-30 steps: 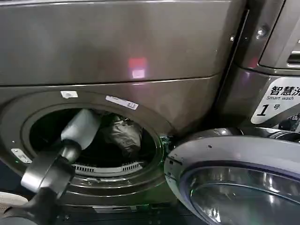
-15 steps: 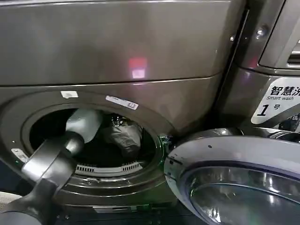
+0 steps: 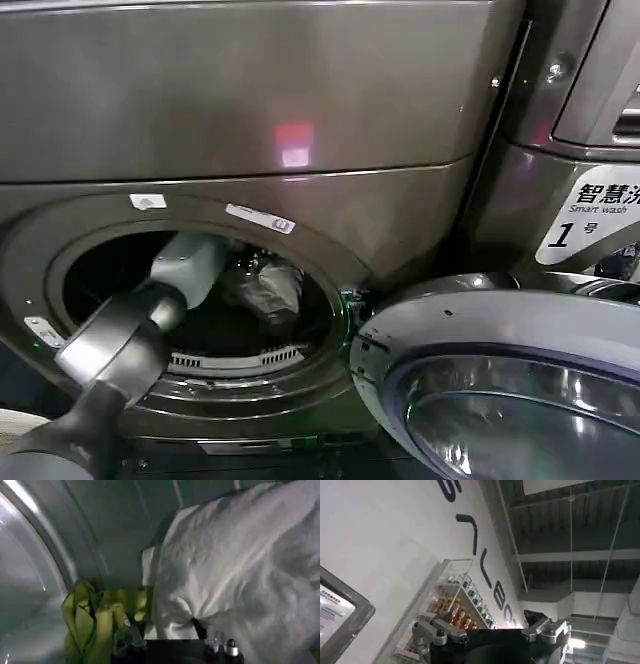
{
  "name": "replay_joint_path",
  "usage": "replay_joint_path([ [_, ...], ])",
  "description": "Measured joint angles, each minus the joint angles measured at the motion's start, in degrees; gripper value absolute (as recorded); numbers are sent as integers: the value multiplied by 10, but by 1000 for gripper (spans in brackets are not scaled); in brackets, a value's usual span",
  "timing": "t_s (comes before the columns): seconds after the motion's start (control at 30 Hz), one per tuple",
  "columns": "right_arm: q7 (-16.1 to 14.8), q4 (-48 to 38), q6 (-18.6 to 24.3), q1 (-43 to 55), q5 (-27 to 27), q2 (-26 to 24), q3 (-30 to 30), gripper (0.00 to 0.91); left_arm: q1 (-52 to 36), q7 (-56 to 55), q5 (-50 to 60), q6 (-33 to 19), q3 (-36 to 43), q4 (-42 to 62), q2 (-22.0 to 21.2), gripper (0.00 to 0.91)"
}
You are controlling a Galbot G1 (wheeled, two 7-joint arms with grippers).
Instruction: Grasp the clothes from the dryer.
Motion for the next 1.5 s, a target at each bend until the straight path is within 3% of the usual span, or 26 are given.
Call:
replay_joint_path([
  [0.4, 0, 2, 1, -3, 3, 3, 3, 907, 25, -48, -129, 10, -83, -45, 14, 0],
  [0.87, 1, 3, 3, 3, 1, 4, -4, 907, 176, -218, -408, 9, -252, -244, 25, 0],
  [1.17, 0, -1, 9, 6, -1, 4, -8, 907, 293, -352, -509, -21, -352, -404, 10, 0],
  [1.5, 14, -12, 19, -1, 1, -1, 4, 907, 420, -458, -515, -83, -422, -560, -11, 0],
])
